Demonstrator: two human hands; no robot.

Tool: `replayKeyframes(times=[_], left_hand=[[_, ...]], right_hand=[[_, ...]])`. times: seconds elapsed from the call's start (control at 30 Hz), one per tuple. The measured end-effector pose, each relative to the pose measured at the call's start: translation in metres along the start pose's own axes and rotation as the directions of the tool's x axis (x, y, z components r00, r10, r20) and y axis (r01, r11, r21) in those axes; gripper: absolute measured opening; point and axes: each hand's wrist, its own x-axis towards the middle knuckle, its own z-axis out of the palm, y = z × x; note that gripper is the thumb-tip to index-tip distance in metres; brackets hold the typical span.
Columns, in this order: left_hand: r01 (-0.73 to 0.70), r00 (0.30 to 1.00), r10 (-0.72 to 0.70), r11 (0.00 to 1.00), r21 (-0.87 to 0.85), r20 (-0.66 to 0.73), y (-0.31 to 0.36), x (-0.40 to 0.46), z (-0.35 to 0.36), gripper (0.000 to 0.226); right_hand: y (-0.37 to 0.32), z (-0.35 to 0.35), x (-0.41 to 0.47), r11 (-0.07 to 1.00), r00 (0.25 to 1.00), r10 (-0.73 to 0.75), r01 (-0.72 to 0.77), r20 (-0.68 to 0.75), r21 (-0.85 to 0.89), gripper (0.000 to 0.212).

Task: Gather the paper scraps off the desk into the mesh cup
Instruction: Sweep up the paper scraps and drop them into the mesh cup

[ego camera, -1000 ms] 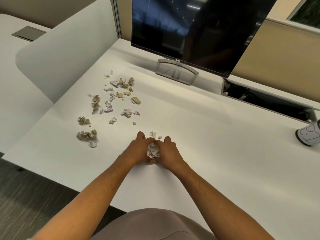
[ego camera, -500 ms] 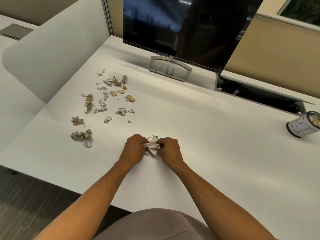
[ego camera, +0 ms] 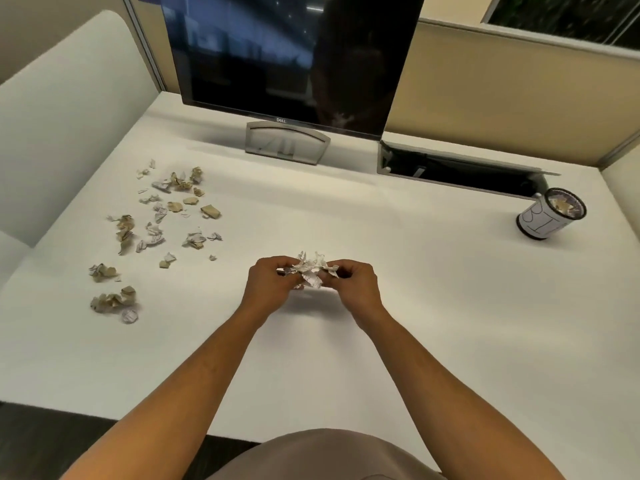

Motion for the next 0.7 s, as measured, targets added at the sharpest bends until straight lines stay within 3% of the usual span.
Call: replayKeyframes(times=[0.37, 0.7], left_hand=[[-0.113, 0.966, 0.108, 0.994, 0.009, 0.233, 0.080, 0.012, 0.130, 0.018], [-0.192, 0.921, 0.156, 0.979, 0.066, 0.357, 0.147, 0.020, 0.286, 0.018]], right_hand=[[-0.002, -0.141, 0.009, 0.994, 0.981, -0.009, 0.030, -0.193, 0.109, 0.012], [0.011, -0.293, 0.029, 0.988, 0.928, 0.021, 0.038, -0.372, 0.152, 0.010]])
